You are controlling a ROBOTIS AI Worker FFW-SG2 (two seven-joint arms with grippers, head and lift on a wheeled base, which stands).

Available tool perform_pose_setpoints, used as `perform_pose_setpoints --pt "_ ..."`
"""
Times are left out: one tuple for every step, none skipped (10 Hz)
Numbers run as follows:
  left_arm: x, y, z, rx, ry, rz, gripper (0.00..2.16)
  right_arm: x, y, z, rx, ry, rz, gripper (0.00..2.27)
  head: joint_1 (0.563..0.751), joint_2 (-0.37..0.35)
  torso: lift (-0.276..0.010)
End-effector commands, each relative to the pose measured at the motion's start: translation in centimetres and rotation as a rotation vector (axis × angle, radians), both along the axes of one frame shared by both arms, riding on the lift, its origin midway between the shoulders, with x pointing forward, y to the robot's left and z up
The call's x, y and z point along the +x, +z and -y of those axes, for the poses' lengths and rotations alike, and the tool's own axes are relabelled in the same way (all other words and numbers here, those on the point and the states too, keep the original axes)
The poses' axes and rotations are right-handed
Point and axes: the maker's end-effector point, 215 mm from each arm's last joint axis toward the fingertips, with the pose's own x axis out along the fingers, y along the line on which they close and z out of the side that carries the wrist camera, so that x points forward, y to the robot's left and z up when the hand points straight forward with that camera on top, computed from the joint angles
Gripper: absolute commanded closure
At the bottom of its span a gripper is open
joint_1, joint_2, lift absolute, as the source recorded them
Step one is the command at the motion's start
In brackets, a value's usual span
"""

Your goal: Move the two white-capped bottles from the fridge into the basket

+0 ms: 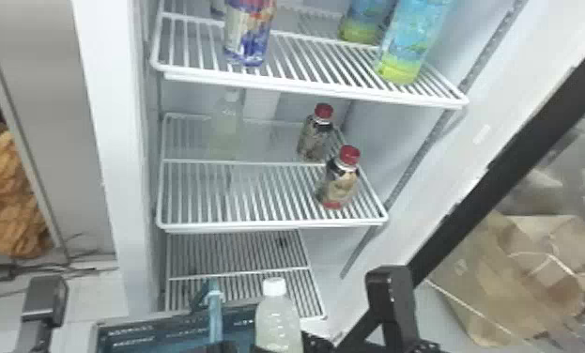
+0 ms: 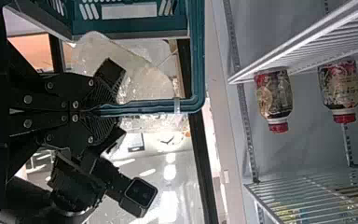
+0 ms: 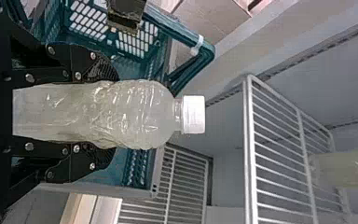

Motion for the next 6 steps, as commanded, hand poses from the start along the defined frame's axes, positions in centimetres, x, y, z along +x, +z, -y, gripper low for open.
perform_pose_setpoints --pt "0.0 0.0 0.0 0.000 0.000 -0.001 1.15 -0.1 -0.8 -0.7 0.019 0.016 -0.023 0.81 0.695 -0.327 -0.260" --pt "0.0 0.0 -0.1 0.000 0.002 -0.001 1.15 0.0 -1.4 -1.0 0.027 0.024 -0.037 0.81 0.695 -0.317 -0.260" --pt "0.0 0.0 0.0 -0.001 0.002 -0.001 1.15 0.0 -1.9 -1.2 0.032 0.028 -0.048 0.81 0.695 -0.308 -0.260" --pt "0.0 0.0 -0.1 0.000 0.002 -0.001 1.16 -0.2 -2.5 -1.3 0.030 0.032 -0.070 0.78 0.695 -0.300 -0.260" --pt "0.0 0.0 0.0 -0.001 0.002 -0.001 1.16 -0.6 -3.0 -1.3 0.031 0.036 -0.088 0.77 0.695 -0.298 -0.260" --pt "0.0 0.0 0.0 -0.001 0.002 -0.001 1.15 -0.6 -3.3 -1.3 0.029 0.038 -0.098 0.72 0.695 -0.298 -0.260"
